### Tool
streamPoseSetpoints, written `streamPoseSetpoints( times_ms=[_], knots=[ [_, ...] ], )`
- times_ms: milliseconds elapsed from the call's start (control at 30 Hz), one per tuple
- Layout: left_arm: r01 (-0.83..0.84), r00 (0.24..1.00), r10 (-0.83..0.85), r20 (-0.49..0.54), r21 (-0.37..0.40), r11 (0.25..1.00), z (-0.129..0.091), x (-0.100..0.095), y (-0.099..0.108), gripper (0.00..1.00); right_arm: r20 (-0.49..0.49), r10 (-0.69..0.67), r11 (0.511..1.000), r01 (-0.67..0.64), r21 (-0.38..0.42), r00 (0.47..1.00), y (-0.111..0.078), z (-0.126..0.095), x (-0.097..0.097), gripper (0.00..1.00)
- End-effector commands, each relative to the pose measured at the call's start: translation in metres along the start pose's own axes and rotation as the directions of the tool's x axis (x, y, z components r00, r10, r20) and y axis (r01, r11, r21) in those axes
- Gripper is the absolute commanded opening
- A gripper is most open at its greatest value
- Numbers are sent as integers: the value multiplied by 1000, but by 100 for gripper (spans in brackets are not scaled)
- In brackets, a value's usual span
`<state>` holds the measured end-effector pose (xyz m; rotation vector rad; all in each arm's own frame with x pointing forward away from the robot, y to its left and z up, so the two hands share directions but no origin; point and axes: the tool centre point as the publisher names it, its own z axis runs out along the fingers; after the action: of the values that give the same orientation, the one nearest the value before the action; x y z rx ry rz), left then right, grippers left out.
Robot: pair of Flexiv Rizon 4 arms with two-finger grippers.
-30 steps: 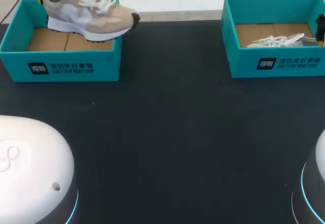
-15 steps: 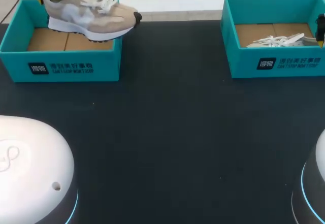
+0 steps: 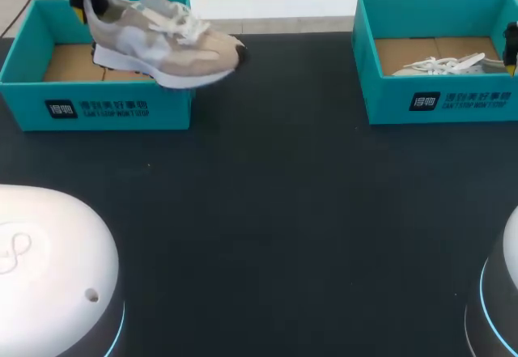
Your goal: Take the shoe out of the shoebox, open the shoe tongue, remove and reinsert the insole, then place the shoe into the shoebox
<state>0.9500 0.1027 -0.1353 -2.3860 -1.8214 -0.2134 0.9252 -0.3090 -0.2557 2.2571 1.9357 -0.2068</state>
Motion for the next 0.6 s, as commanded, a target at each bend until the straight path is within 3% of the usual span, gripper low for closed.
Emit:
streamPoseSetpoints(
  times_ms=[33,200,400,600],
  knots=[
    [6,1000,-6,-15,-24,1000,-4,-23,-24,0,-1,1,1000,-1,-2,1000,-1,0,0,100],
    [31,999,-30,15,-13,999,-2,-62,-39,0,-1,1,1000,-1,-2,1000,-1,0,0,100],
    [-12,998,9,-55,-47,999,-2,-118,-56,0,-1,1,1000,-1,-2,1000,-1,0,0,100],
    [-30,999,29,-31,-43,999,-2,-149,-69,0,-1,1,1000,-1,-2,1000,-1,0,0,100]
  ],
)
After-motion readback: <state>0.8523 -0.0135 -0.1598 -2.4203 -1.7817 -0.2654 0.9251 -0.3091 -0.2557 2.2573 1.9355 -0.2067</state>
